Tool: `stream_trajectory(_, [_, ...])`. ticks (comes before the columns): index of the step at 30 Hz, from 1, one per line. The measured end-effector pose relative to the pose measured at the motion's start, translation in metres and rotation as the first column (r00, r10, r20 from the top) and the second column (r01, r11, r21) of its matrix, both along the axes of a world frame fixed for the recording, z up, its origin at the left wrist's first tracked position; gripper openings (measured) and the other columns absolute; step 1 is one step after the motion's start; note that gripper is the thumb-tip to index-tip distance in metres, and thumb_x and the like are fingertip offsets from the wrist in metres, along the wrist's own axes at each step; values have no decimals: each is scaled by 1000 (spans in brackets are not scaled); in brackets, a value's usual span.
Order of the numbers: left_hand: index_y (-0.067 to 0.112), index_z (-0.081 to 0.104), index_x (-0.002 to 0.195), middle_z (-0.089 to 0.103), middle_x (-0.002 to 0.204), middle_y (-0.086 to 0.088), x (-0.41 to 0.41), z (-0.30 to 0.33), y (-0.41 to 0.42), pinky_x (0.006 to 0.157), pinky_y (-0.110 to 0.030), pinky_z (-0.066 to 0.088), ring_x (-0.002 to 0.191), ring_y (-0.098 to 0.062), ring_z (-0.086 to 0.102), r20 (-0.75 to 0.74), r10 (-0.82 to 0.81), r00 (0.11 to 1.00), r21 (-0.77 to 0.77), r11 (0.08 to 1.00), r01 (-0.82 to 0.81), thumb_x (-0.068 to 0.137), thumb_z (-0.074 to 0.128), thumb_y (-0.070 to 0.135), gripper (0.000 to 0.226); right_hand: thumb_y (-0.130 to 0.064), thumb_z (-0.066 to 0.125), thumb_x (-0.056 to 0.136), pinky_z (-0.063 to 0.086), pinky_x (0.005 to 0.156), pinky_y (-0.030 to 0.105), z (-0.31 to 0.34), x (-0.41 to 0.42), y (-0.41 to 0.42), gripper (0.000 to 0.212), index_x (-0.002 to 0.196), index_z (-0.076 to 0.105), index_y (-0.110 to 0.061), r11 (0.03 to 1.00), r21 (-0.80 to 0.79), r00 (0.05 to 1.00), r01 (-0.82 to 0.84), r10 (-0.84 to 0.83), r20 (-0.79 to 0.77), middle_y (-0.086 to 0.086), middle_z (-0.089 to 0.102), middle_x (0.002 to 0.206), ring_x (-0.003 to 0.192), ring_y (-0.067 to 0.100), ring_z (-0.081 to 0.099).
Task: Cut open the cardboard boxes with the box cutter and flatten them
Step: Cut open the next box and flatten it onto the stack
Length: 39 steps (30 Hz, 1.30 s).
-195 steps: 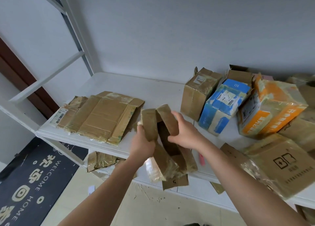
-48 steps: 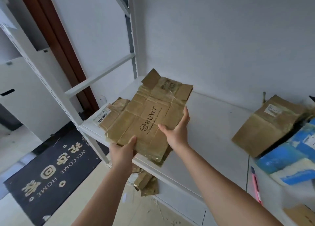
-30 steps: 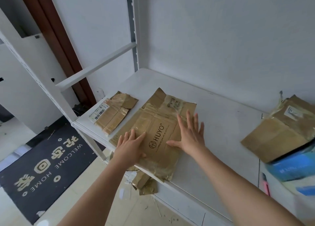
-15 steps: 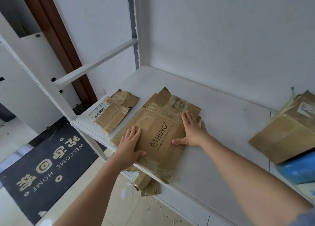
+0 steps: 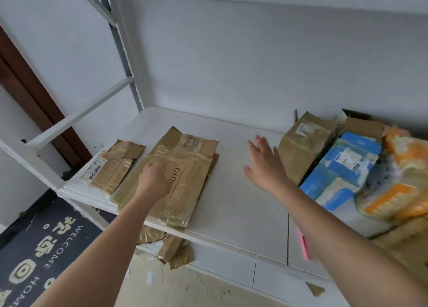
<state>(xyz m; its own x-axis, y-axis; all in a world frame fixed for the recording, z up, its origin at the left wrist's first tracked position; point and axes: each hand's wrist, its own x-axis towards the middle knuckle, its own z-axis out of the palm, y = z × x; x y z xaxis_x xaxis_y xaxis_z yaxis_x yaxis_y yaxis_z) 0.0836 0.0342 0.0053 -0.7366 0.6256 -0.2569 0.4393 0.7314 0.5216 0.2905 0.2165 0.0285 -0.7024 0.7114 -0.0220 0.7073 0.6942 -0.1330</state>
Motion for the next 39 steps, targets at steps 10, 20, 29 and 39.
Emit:
stream_trajectory(10, [12, 42, 146, 42, 151, -9, 118, 51, 149, 93, -21, 40, 134, -23, 45, 92, -325, 941, 284, 915, 288, 88, 45, -5, 60, -22, 57, 92, 17, 120, 44, 23, 103, 29, 70, 149, 21, -2, 914, 138, 922, 382, -368, -116, 29, 31, 147, 140, 40, 25])
stream_trajectory(20, [27, 32, 152, 37, 151, -10, 164, 41, 199, 91, -32, 46, 130, -22, 43, 361, -447, 819, 357, 877, 321, 90, 35, -4, 69, -21, 55, 95, 8, 121, 48, 9, 125, 42, 68, 153, 21, -13, 979, -56, 964, 197, -204, -169, 14, 43, 147, 149, 33, 14])
stream_trajectory(29, [42, 35, 145, 42, 151, 1, 145, 52, 135, 112, -41, 37, 141, -21, 38, 249, -589, 769, 726, 639, 254, 87, 46, -19, 84, -3, 56, 97, 26, 120, 35, 9, 131, -7, 70, 152, 22, -29, 946, -282, 543, -159, -155, -825, -21, 21, 157, 149, 1, 14])
stream_trajectory(39, [49, 34, 144, 61, 107, 11, 148, 44, 72, 80, -29, 57, 96, -4, 64, 258, -281, 924, 547, 831, 100, 90, 65, 45, 63, -28, 60, 97, 27, 99, -3, -1, 124, -51, 46, 140, 44, -36, 923, -374, 555, -90, -265, -788, -36, 42, 136, 125, -25, 33])
